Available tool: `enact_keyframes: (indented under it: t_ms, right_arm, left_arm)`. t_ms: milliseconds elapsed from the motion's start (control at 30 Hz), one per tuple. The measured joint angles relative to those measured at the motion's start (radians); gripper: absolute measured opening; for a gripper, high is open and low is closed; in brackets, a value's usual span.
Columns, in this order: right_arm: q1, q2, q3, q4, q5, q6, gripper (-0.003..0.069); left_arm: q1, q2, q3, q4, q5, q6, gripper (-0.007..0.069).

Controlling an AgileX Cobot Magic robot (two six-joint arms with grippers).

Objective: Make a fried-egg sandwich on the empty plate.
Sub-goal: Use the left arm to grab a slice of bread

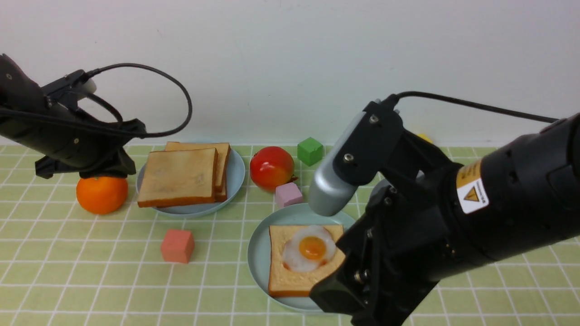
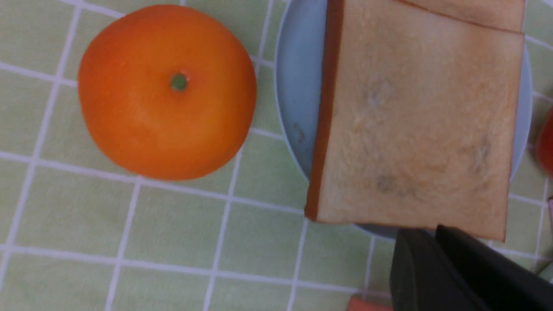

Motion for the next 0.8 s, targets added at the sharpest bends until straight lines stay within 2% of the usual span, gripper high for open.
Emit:
enact_keyframes:
  t_ms: [33,167,200,267,333,500,733,800]
  right_arm:
    - [0.000,0.000,0.000,-0.001,-0.001,0.000,0.0508]
    - [0.000,0.000,0.000,-0.002,-0.001,0.000,0.0508]
    - [0.000,0.000,0.000,-0.002,-0.001,0.000,0.0508]
    - [0.000,0.000,0.000,-0.002,-0.001,0.000,0.0508]
    - [0.000,0.000,0.000,-0.002,-0.001,0.000,0.0508]
    - [0.000,0.000,0.000,-0.002,-0.001,0.001,0.0508]
    - [0.000,0.000,0.000,-0.002,-0.001,0.011,0.0508]
    - [0.000,0.000,0.000,-0.002,0.002,0.011,0.0508]
  left_arm:
    - [0.013,0.038,-0.033,-0.036,0.006,0.024,0.0163]
    - [0.019,0.099,-0.081,-0.057,0.007,0.067,0.0342]
    - [0.019,0.102,-0.082,-0.059,0.006,0.074,0.0349]
    - [0.019,0.134,-0.087,-0.077,0.002,0.120,0.0414]
    - [0.019,0.160,-0.088,-0.098,-0.002,0.156,0.0433]
    - [0.019,0.229,-0.090,-0.166,-0.016,0.213,0.0413]
    - [0.021,0.273,-0.093,-0.247,-0.020,0.305,0.0295]
    - [0.024,0.274,-0.094,-0.254,-0.020,0.319,0.0240]
